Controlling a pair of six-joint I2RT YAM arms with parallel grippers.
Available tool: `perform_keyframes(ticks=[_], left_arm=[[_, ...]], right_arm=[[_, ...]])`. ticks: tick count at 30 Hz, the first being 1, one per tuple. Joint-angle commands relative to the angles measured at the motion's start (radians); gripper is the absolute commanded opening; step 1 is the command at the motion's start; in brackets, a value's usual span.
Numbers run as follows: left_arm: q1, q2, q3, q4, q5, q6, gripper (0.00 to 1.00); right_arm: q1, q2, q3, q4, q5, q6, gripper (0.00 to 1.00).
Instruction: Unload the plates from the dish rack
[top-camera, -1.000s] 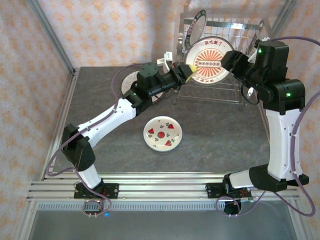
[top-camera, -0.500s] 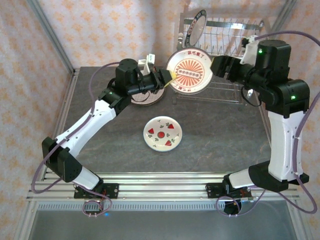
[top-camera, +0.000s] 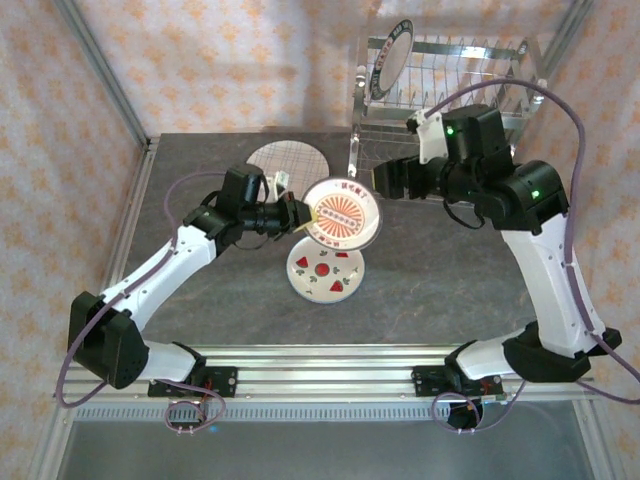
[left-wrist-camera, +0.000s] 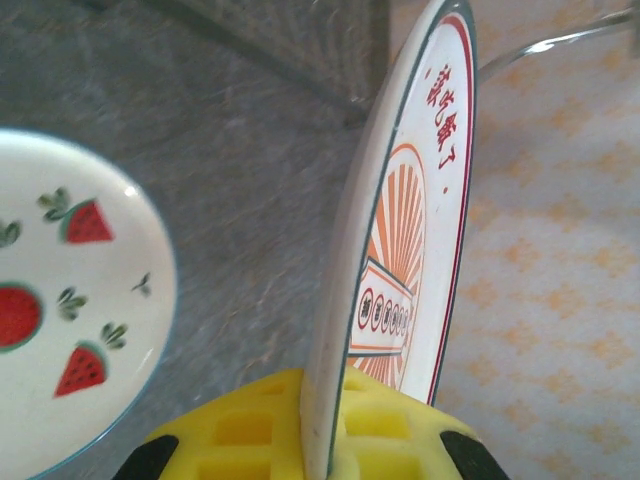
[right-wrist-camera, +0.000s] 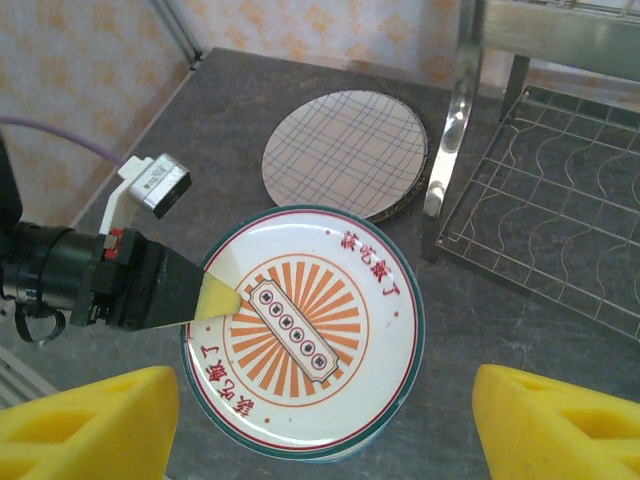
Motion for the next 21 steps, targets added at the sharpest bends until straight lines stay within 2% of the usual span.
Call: perform_keyframes(ticks=[1,11,21], left_arm=[[0.005,-0.044,-0.058,0.025,0.018,0.061,0.0],[0.011,-0.025,-0.271,0.196,-0.027,0.046,0.0],[0.027,0.03,-0.404,0.374,-0.06,0.008,0.0]], right_arm=[[0.026,-0.072,-0.069,0.083,0.019,-0.101,0.78],[0.067,-0.156,-0.277,0.177,-0.034,-0.172,0.8],[0.069,-0.154,-0.304,0.191,-0.043,-0.154,0.8]])
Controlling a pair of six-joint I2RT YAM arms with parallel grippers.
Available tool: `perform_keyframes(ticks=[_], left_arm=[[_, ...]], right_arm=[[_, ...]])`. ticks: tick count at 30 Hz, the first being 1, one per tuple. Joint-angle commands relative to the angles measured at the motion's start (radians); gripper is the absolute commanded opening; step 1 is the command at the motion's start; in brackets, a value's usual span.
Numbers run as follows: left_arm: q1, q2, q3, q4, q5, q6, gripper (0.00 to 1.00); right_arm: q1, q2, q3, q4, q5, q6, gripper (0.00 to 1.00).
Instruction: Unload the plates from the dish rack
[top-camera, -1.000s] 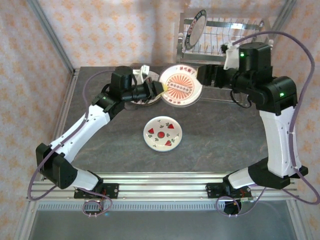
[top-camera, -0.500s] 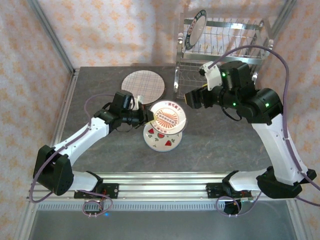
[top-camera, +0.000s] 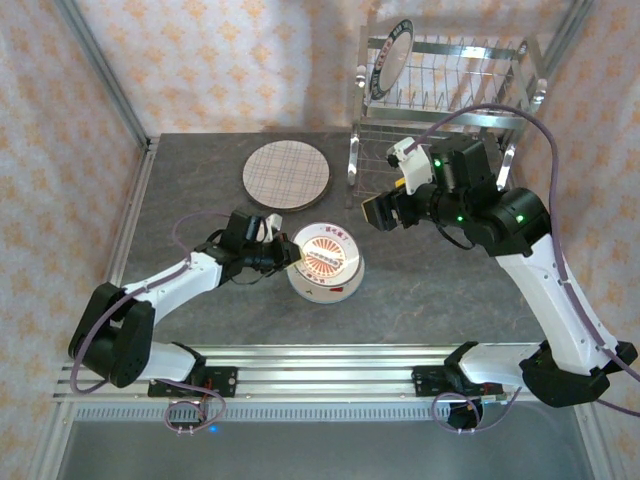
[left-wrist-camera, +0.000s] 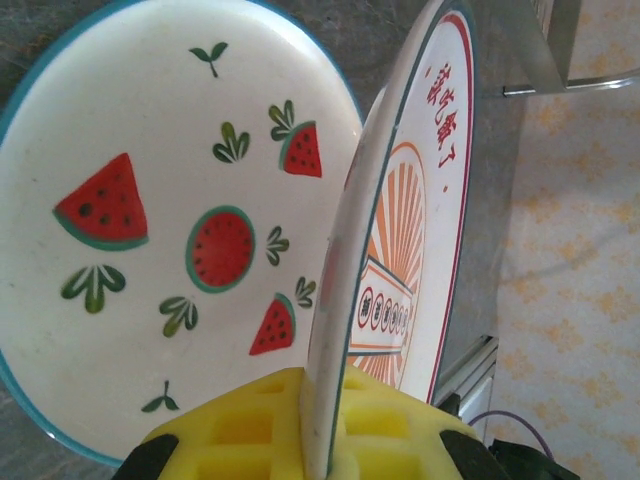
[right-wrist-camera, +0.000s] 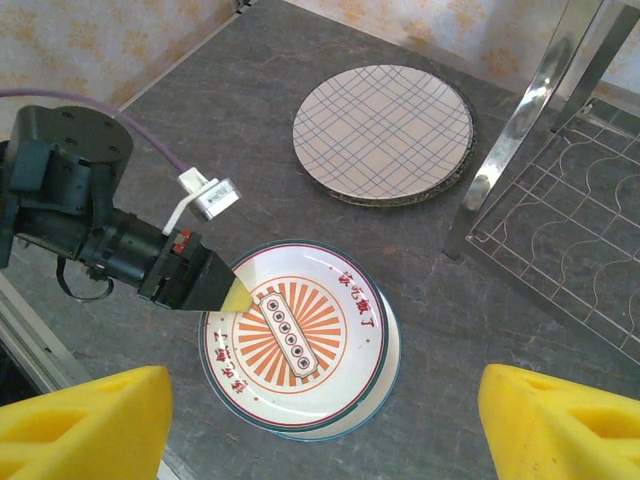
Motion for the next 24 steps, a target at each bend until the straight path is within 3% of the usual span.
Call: perform_keyframes(ticks=[1,24], left_arm=[[0.006,0.021,-0.021,0.125,-0.011,-0.01,0.0],[0.009,0.118,-0.071,0.206,-0.035,-0.021,0.0]], right_arm=[[0.007,-0.013,-0.006,0.036,-0.012,-0.009,0.8],[0.009,0.002,-0.008,0.039,-0.027,0.019,0.8]])
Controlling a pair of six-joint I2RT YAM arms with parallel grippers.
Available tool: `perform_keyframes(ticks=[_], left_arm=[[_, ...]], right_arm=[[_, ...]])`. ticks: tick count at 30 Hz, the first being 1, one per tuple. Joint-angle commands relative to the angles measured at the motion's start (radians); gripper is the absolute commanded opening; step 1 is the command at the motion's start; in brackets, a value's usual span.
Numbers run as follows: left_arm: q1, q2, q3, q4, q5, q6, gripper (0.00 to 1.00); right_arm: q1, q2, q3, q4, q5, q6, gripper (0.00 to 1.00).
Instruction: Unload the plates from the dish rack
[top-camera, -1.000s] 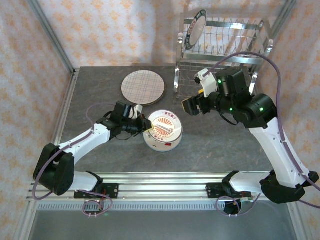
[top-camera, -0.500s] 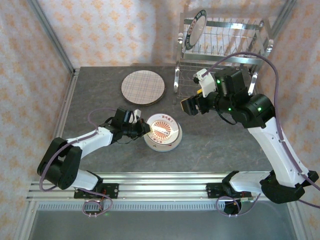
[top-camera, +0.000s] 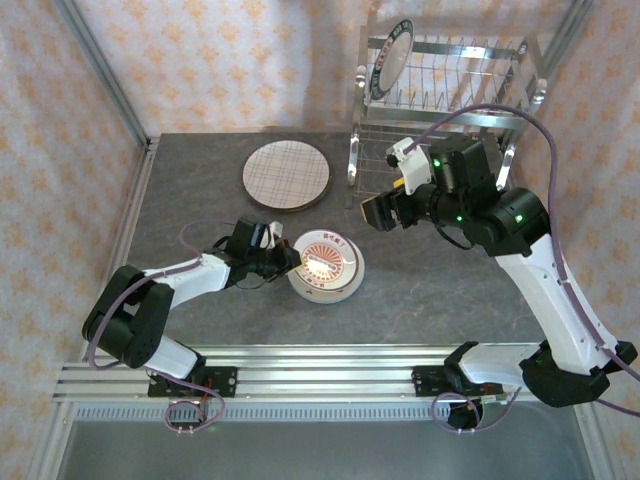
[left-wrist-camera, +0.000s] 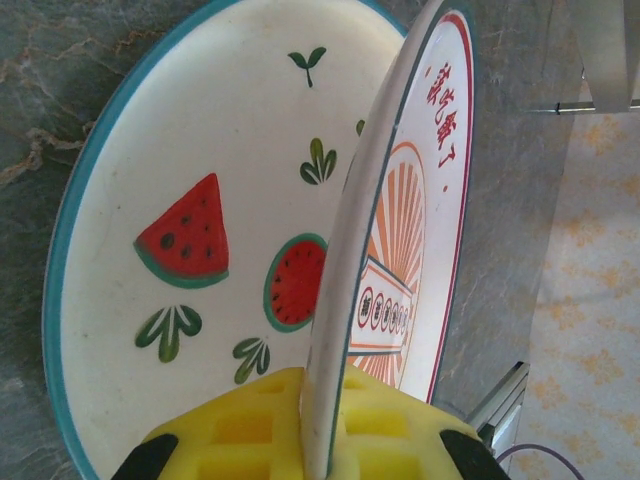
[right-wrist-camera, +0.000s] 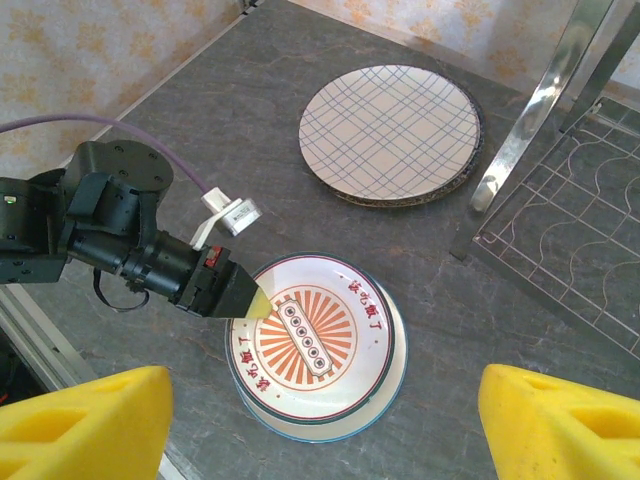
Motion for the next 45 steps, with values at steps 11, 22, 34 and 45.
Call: perform_keyframes(ticks=[11,22,34,45], left_arm=[[0.009,0.043,-0.019,0.081,-0.006,-0.004,0.0],[0.009,0.072,-0.027,0.087,-0.003,0.001,0.0],[0.01,0.085,-0.015,0.016,-0.022,0.037,0.17],[0.009,0.083,0.045,-0.155,-0.075,0.101,0.3]], right_arm=[[0.007,0.004,-0.015,0.036,-0.048,0.008,0.8],[0.007,0.011,-0.015,0.035,-0.045,0.016,0.8],[0.007,0.017,-0.008,0.031,-0.044,0.021,0.8],[0.007,0.021,-0.001,0.028,-0.036,0.026,0.8]])
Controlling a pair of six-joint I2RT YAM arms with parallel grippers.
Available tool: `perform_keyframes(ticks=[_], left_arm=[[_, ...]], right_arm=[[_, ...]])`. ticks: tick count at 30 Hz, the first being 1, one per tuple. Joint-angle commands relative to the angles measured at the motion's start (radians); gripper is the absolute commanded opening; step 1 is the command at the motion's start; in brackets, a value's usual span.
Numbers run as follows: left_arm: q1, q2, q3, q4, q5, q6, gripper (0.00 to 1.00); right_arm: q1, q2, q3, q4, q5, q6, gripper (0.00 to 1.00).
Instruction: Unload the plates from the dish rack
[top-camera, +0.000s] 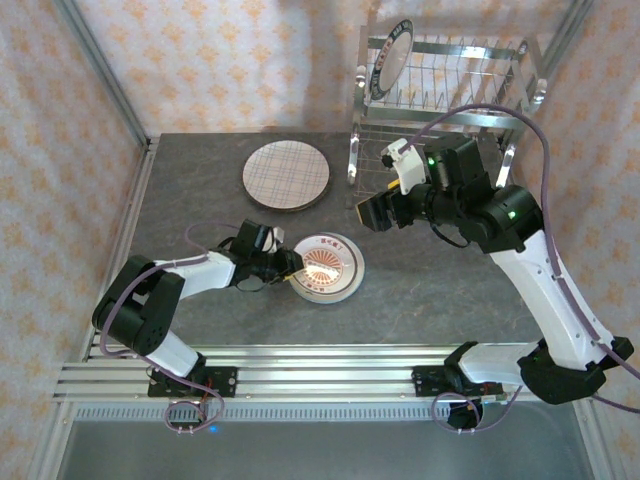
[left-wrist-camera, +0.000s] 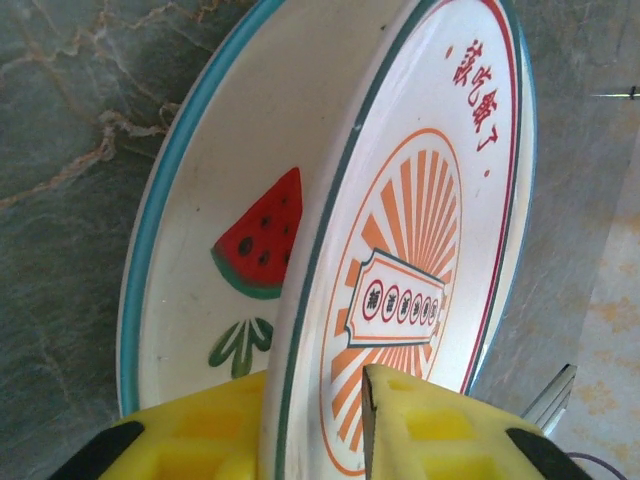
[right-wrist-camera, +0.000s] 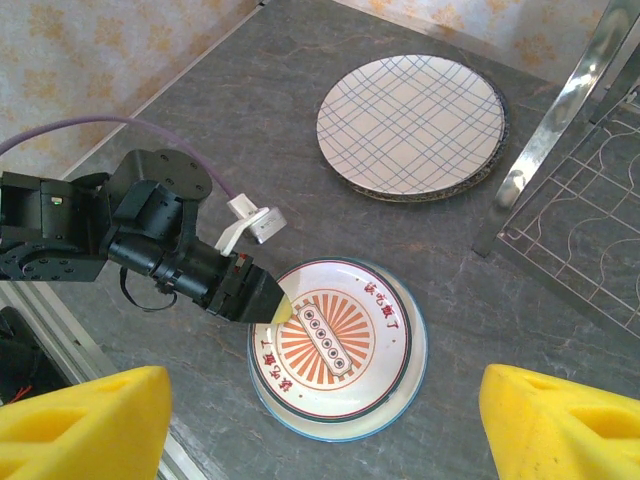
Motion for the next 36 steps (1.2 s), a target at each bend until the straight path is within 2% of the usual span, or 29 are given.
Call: perform_keyframes(ticks=[1,12,26,36], left_arm=[[0.008,0.005,0.035,-0.131,-0.058,0.057,0.3],[0.002,0.044,0.127,-0.308,-0.113,0.137,0.29],[-0.021,0.08,0.192,-0.424,-0.165,0.176,0.29],[-0.055,0.082,0.262,-0.54,-0.26,0.195,0.3]], right_arm=[[0.007,0.004,0.006,0.021,0.004,0.013,0.8],[0.007,0.015,0.018,0.021,0.003,0.018,0.8],[0.007,0.016,0.018,0.021,0.035,0.025,0.81],[0.008,0.023,0.026,0.022,0.052,0.028,0.81]])
